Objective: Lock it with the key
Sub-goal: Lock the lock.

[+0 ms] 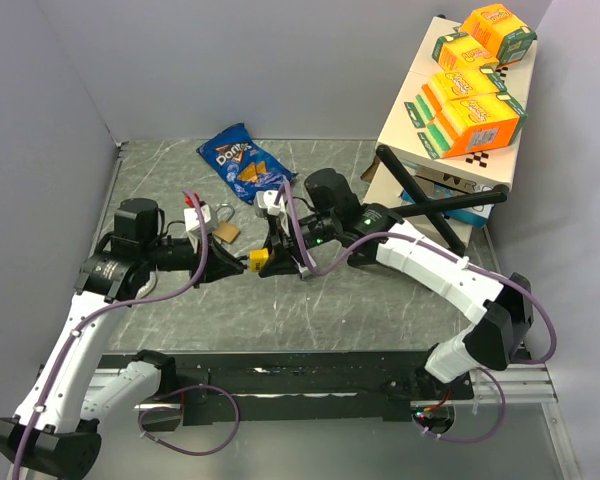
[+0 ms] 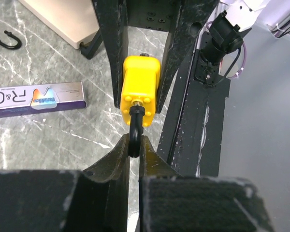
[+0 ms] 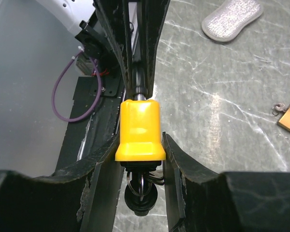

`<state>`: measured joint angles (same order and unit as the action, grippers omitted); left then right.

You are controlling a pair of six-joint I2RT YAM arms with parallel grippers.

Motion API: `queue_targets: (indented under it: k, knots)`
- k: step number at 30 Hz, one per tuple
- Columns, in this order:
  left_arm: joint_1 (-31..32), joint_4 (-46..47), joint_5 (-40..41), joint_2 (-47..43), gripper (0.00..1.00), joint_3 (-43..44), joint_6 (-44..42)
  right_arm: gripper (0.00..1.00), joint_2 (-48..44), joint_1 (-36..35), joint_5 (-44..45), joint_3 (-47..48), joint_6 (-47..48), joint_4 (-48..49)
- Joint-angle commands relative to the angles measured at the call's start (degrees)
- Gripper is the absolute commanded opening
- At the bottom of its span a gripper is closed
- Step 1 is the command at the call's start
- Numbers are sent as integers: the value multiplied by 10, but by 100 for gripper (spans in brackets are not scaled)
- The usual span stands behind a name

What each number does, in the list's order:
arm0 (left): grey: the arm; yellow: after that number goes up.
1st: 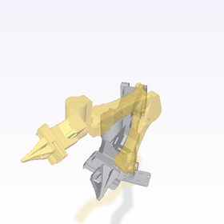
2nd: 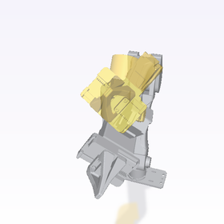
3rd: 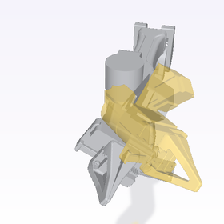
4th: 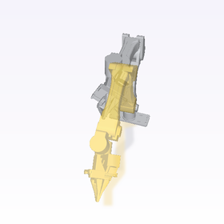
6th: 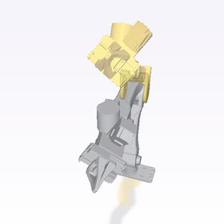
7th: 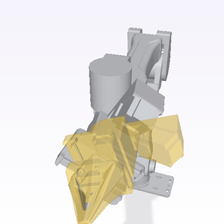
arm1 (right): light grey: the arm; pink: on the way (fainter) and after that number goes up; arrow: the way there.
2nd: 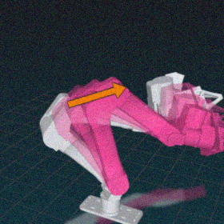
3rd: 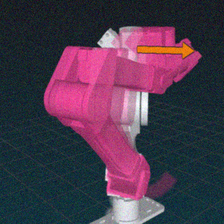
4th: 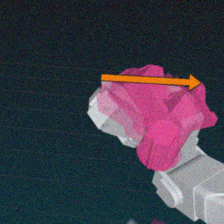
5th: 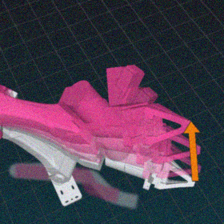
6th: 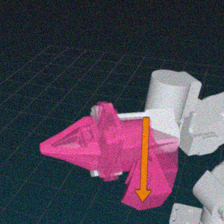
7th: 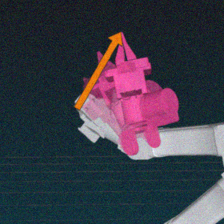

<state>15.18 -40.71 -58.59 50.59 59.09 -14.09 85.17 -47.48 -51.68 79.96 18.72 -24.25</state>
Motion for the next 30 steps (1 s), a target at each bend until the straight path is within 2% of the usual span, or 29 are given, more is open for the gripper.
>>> queue_targets:
  k: [1,16,30]
  knots:
    - [29,106,-17,14,1,-13,30,0,24,-23,-59,56,-9,69]
    - [64,236,-29,31,1,-59,118,0,49,-55,-51,74,-21,103]
    - [89,239,-33,46,1,-90,112,0,53,-67,-53,86,-20,134]
